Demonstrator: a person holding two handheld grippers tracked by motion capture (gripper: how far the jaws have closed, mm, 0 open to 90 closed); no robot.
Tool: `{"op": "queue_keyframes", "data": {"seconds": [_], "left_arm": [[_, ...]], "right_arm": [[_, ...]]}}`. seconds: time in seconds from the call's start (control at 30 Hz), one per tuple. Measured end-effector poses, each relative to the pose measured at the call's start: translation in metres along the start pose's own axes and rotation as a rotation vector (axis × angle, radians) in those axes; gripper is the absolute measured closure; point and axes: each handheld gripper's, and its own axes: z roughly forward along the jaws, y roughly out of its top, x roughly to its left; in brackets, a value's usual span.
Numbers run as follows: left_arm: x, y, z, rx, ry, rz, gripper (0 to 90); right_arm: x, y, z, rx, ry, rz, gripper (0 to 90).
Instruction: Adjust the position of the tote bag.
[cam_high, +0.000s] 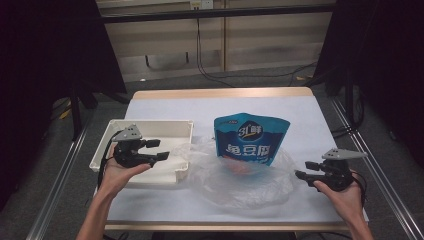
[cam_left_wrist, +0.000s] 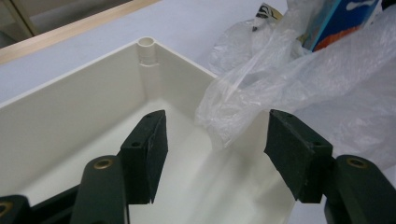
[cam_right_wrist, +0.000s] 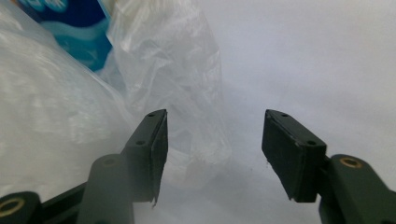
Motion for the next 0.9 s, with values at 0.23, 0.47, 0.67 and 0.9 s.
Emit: {"op": "queue_keyframes", "data": {"seconds": [0.23, 0.47, 0.67, 0.9], "left_arm": [[-0.019, 0.018, 0.001, -0.050, -0.048, 0.001, 45.8], [-0.056, 0.040, 0.019, -0.096, -0.129, 0.067, 67.7], [-0.085, 0.064, 0.042, -0.100, -0.210, 0.117, 82.0], [-0.115, 0.086, 0.077, -0.080, -0.261, 0.180, 75.1]], "right_arm": [[0.004, 0.006, -0.020, -0.074, -0.003, 0.006, 36.5], [0.004, 0.018, -0.029, -0.112, 0.017, 0.013, 53.5], [0.010, 0.042, -0.025, -0.145, 0.061, -0.040, 69.3], [0.010, 0.070, -0.010, -0.124, 0.113, -0.081, 84.5]]}}
